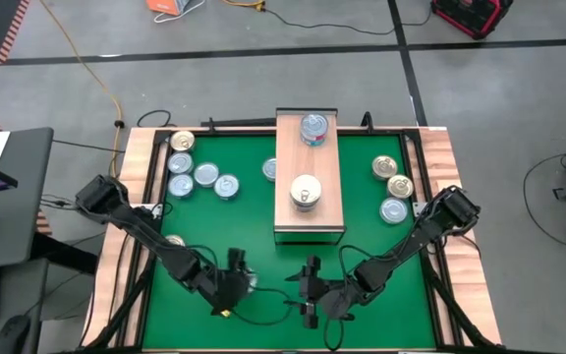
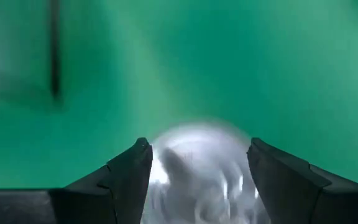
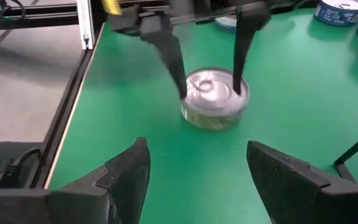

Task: Stack canned seafood by type on shelf
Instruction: Stack the green tuna can on top of the red tuna can on the shelf

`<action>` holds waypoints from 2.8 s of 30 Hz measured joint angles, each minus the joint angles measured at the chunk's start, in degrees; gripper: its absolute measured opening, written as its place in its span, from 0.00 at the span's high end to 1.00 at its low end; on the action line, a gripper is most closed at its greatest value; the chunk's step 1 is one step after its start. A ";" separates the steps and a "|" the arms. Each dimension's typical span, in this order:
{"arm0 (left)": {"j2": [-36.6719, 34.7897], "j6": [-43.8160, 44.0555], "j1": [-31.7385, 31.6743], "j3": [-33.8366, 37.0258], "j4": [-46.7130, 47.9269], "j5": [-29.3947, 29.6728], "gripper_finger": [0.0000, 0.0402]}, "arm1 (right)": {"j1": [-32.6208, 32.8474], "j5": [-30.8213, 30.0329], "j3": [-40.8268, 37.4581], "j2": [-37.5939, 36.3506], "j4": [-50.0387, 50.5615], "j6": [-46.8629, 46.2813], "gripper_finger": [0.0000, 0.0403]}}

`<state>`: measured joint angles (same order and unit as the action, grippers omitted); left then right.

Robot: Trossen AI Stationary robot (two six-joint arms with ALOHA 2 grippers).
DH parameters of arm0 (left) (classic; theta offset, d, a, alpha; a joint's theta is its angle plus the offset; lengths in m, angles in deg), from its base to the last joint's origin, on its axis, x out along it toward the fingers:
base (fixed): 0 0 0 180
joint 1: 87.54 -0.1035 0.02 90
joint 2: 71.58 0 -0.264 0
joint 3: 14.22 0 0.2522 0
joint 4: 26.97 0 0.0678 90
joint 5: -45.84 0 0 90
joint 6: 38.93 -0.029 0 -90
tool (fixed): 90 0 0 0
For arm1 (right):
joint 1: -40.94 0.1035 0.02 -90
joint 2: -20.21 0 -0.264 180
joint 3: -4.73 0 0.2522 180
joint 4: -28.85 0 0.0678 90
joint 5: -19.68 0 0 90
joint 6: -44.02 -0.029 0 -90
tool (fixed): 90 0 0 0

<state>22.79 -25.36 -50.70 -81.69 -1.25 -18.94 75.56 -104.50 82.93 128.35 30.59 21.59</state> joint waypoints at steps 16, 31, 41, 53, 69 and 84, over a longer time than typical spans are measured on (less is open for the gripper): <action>-7.50 17.52 -0.99 -2.60 13.33 4.22 0.37 | -2.05 0.00 0.77 7.29 -8.08 -0.55 0.28; -9.43 22.82 -0.13 5.81 5.31 1.53 0.37 | -7.04 -0.96 13.18 16.93 -2.73 4.99 0.28; -10.19 24.12 -0.09 5.75 7.51 -2.48 0.37 | -7.75 -1.38 13.27 16.71 5.72 2.39 0.28; -10.17 24.67 -0.18 5.75 4.26 -5.56 0.37 | -4.93 -1.38 12.94 17.08 12.43 -0.03 0.28; -9.91 17.78 -2.04 5.75 -3.86 -3.77 0.37 | -5.13 -1.78 13.07 16.85 9.45 -1.08 0.28; -9.91 15.01 -2.29 5.75 -4.58 -4.62 0.37 | -4.55 -1.56 13.07 9.69 16.04 0.06 0.61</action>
<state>12.88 -10.34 -52.99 -75.94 -5.83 -23.56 71.01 -106.06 96.00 138.04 46.63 21.64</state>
